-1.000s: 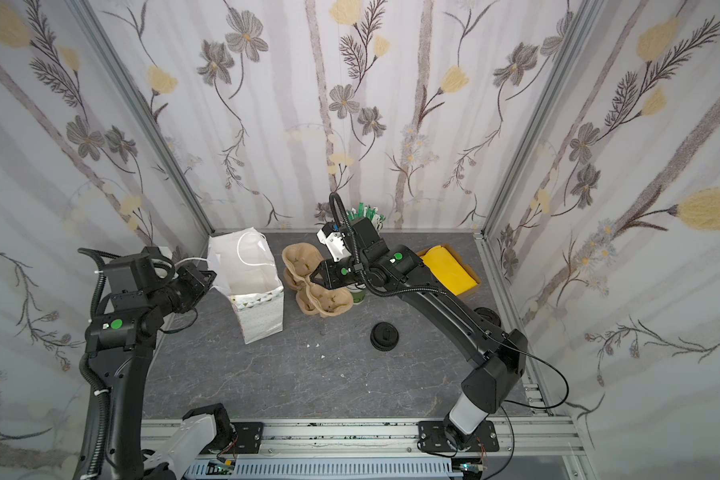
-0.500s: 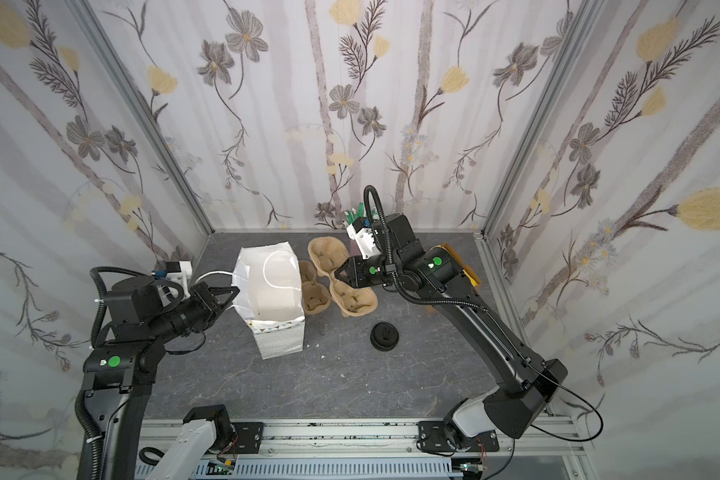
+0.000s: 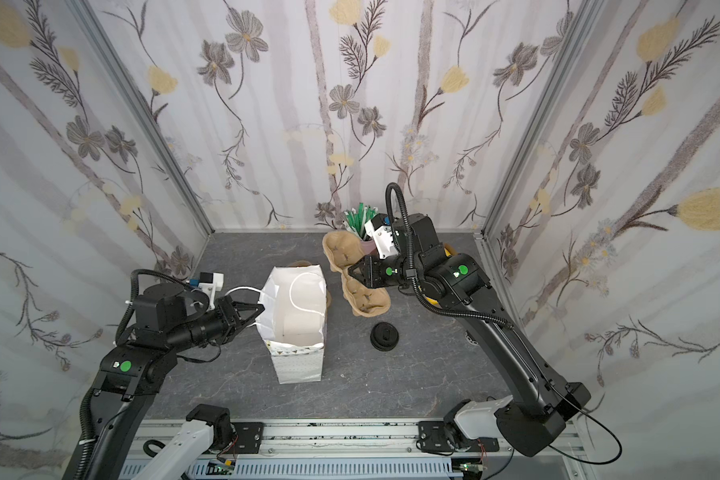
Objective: Pack the takeout coffee
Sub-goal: 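Pull the bag inward with the left gripper while the right carries the carrier over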
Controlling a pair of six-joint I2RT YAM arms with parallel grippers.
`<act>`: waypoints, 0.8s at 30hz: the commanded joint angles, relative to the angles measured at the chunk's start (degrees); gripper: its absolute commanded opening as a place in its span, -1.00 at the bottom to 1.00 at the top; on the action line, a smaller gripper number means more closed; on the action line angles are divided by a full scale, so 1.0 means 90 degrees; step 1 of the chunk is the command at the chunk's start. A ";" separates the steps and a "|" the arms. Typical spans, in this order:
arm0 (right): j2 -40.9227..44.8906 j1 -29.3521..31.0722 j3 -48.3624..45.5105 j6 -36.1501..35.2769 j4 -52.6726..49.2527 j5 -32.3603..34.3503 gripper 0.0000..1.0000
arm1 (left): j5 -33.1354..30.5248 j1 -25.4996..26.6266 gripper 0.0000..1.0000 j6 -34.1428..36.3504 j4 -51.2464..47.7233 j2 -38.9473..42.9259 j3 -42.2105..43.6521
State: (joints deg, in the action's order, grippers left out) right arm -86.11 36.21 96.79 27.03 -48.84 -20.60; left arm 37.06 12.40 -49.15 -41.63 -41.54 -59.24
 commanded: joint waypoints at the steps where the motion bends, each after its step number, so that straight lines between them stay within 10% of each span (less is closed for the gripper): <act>1: 0.0062 -0.0015 0.0110 0.0170 0.0057 0.0167 -0.51 | -0.0133 0.0264 -1.00 -0.0337 0.0356 -0.0013 0.0058; 24: 0.0568 0.0709 0.0294 0.2834 0.1322 -0.0094 -0.53 | -0.3763 0.3513 -1.00 -0.1726 0.1415 -0.1335 -0.0123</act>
State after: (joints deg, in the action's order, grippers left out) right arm -80.97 40.88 100.20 46.52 -43.57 -21.10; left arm 8.56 43.20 -62.67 -33.74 -52.84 -59.22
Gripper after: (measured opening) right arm 0.261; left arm 0.047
